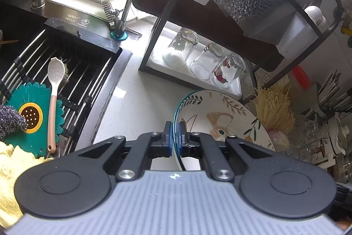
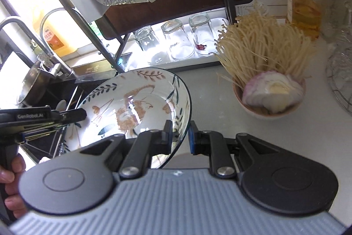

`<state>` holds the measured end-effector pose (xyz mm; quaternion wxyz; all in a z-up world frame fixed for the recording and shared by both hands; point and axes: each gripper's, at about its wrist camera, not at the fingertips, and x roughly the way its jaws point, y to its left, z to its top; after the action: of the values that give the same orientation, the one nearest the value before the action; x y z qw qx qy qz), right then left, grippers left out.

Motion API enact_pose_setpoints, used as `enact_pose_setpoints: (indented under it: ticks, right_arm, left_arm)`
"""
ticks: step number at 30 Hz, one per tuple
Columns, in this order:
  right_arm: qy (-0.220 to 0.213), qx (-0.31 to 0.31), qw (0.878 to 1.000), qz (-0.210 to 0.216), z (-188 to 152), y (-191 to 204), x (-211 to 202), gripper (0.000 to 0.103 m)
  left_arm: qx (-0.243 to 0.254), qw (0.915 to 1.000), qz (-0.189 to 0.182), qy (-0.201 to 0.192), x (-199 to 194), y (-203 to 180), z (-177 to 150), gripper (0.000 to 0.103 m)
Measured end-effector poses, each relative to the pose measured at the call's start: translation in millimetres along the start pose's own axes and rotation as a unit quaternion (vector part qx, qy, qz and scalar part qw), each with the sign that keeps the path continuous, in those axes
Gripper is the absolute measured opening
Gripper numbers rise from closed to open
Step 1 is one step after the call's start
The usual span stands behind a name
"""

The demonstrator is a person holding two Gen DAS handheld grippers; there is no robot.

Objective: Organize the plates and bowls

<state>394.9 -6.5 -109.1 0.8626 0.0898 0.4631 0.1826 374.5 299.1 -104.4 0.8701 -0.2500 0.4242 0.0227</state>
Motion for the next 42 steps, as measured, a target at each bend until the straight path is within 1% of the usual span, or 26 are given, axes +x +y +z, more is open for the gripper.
enact_pose_setpoints:
  ticks: [2,9,15,19,23,32,36,42]
  right_arm:
    - [0.001,0.001,1.000,-0.003,-4.8,-1.0,-5.7,0.018]
    - [0.017,-0.001,1.000,-0.009,-16.3,-6.2,-20.6,0.018]
    - [0.015,-0.011,1.000,-0.015,-22.9,-12.0,-35.8,0.018]
    - [0.026,-0.011,0.999,-0.019,-27.1,-18.8,-39.2,0.018]
    - [0.033,-0.012,0.999,-0.024,-30.8,-26.0,-41.2,0.018]
    - [0.056,-0.017,0.998,-0.037,-50.5,-40.3,-42.9,0.018]
    - [0.072,-0.026,0.996,-0.039,-57.0,-42.6,-40.1,0.018]
    - [0.080,-0.029,0.995,-0.045,-64.2,-43.2,-40.3,0.018]
  left_arm:
    - [-0.006,1.0000,-0.003,0.006,-2.2,-0.1,-6.8,0.005]
    - [0.005,0.9997,-0.001,0.023,-8.3,-6.8,-27.2,0.006]
    - [0.022,0.9996,-0.007,0.019,-15.0,-19.9,-37.3,0.006]
    - [0.023,0.9993,-0.008,0.027,-13.0,-24.4,-48.2,0.006]
    - [0.023,0.9989,-0.010,0.040,-8.7,-27.4,-60.4,0.006]
    - [0.046,0.9957,-0.010,0.080,2.1,-35.7,-79.0,0.006]
    - [0.044,0.9941,0.000,0.099,7.8,-33.8,-89.6,0.007]
    - [0.037,0.9922,0.004,0.119,12.0,-31.1,-102.7,0.008]
